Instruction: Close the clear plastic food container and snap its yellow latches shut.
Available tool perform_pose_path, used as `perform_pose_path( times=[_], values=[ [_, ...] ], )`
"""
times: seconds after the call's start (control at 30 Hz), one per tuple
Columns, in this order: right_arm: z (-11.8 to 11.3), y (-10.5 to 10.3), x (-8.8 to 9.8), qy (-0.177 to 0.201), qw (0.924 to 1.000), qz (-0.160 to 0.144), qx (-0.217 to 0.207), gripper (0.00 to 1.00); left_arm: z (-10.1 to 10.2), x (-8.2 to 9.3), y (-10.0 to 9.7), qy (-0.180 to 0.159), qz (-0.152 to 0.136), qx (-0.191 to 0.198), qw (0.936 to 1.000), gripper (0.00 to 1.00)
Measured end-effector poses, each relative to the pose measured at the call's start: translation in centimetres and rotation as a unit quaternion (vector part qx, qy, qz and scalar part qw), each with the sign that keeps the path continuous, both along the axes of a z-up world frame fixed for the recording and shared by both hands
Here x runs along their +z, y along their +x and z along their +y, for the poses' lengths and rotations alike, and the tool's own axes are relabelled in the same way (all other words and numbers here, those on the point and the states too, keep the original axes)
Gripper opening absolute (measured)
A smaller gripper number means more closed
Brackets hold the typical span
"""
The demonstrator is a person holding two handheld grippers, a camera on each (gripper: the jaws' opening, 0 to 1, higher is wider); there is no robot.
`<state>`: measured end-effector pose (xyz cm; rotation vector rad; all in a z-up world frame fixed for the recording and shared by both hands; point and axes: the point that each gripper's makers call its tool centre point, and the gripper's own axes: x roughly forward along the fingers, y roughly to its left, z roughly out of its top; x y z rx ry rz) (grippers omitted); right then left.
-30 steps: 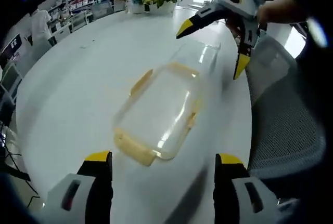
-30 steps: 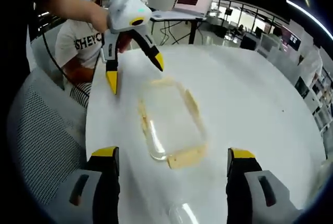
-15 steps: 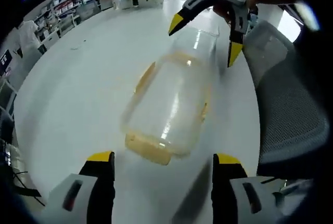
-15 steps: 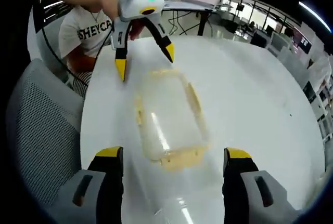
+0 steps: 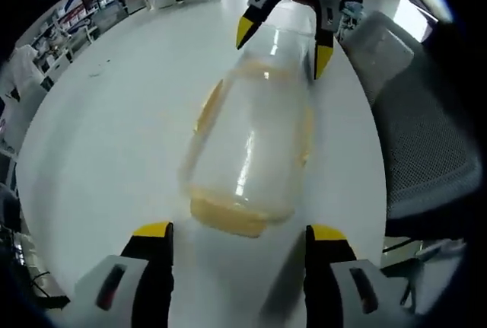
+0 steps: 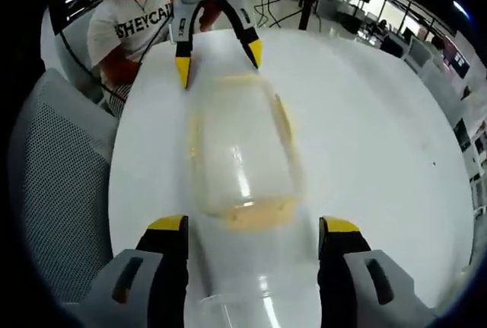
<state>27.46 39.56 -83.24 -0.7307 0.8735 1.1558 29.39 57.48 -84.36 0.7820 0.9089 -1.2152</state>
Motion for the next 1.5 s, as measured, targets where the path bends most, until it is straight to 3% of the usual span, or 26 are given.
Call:
perform_pose_path(
  times=[0.07, 0.3, 0.5, 0.7, 0.93, 1.03, 1.27, 1.5],
  values=[
    [0.0, -0.2, -0.4, -0.016, 0.9997, 0.007, 0.016, 0.67, 0.1, -0.2, 0.4, 0.007, -0.009, -0.012, 0.9999, 0.67],
    [0.0, 0.2, -1.0, -0.036, 0.9987, 0.019, 0.032, 0.63, -0.4, -0.5, 0.3, 0.018, 0.002, -0.043, 0.9989, 0.61],
    [0.4, -0.2, -1.1, -0.042, 0.9974, 0.047, 0.037, 0.54, -0.6, -0.6, 0.8, 0.029, 0.005, -0.068, 0.9973, 0.57],
    [0.1, 0.3, -1.8, -0.07, 0.9951, 0.044, 0.054, 0.46, -0.7, -0.5, 1.5, 0.044, 0.007, -0.093, 0.9947, 0.48],
    [0.1, 0.7, -1.8, -0.08, 0.9942, 0.044, 0.058, 0.38, -1.4, -0.5, 1.4, 0.047, 0.005, -0.098, 0.994, 0.42],
    [0.2, 0.7, -1.8, -0.087, 0.9937, 0.038, 0.06, 0.38, -1.4, -0.5, 1.1, 0.045, 0.007, -0.111, 0.9927, 0.34],
    [0.1, 0.9, -1.8, -0.096, 0.9928, 0.041, 0.06, 0.35, -1.5, -0.5, 1.1, 0.039, 0.007, -0.102, 0.994, 0.33],
    [0.2, 1.0, -2.0, -0.124, 0.9893, 0.047, 0.06, 0.35, -1.6, -0.6, 1.1, 0.063, 0.007, -0.105, 0.9925, 0.33]
  ],
)
